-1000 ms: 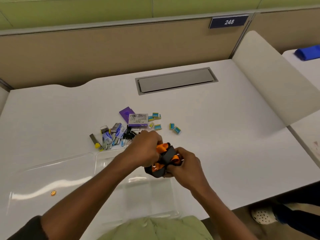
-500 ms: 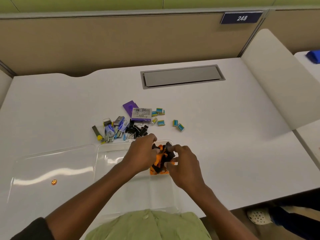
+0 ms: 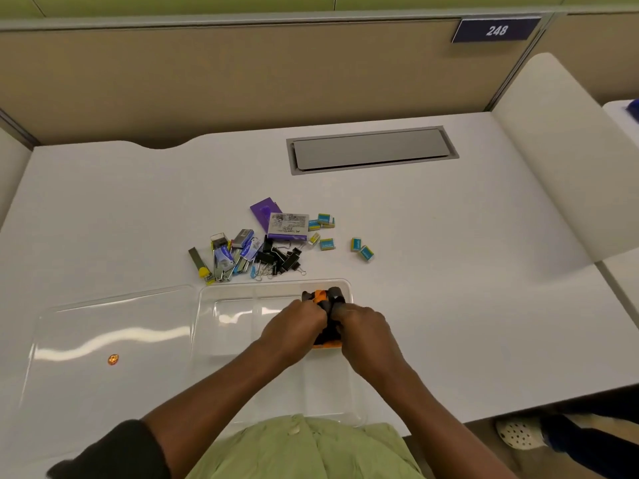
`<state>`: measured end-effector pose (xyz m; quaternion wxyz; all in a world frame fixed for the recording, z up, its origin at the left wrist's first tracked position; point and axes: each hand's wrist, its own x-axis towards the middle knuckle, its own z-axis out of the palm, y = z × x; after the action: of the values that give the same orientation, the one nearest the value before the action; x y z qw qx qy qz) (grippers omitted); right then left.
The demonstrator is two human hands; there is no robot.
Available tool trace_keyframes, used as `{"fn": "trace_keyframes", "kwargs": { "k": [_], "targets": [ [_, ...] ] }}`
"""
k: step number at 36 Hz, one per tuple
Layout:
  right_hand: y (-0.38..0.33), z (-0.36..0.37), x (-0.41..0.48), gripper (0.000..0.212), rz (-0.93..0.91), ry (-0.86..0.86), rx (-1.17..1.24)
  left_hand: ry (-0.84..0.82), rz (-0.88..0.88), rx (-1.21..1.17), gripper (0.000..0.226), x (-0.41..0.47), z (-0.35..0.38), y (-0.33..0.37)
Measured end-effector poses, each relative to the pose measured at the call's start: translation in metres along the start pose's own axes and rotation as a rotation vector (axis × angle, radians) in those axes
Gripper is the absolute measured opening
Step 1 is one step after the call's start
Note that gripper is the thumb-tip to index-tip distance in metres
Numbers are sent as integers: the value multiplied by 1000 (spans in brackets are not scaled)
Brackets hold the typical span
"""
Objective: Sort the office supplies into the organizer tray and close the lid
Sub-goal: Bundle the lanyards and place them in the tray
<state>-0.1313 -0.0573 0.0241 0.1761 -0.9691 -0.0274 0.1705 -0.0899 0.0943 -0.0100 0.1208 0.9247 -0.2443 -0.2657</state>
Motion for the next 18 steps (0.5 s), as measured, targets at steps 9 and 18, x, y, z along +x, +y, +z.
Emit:
{"fn": "trace_keyframes", "kwargs": {
  "k": [9,18],
  "targets": [
    [8,-2,-17,28,108,100,94,187,60,34,24,-1,-21,-9],
    [-10,20,3,26,109,16,82,95,143,63,27,7,-12,-6]
  ]
}}
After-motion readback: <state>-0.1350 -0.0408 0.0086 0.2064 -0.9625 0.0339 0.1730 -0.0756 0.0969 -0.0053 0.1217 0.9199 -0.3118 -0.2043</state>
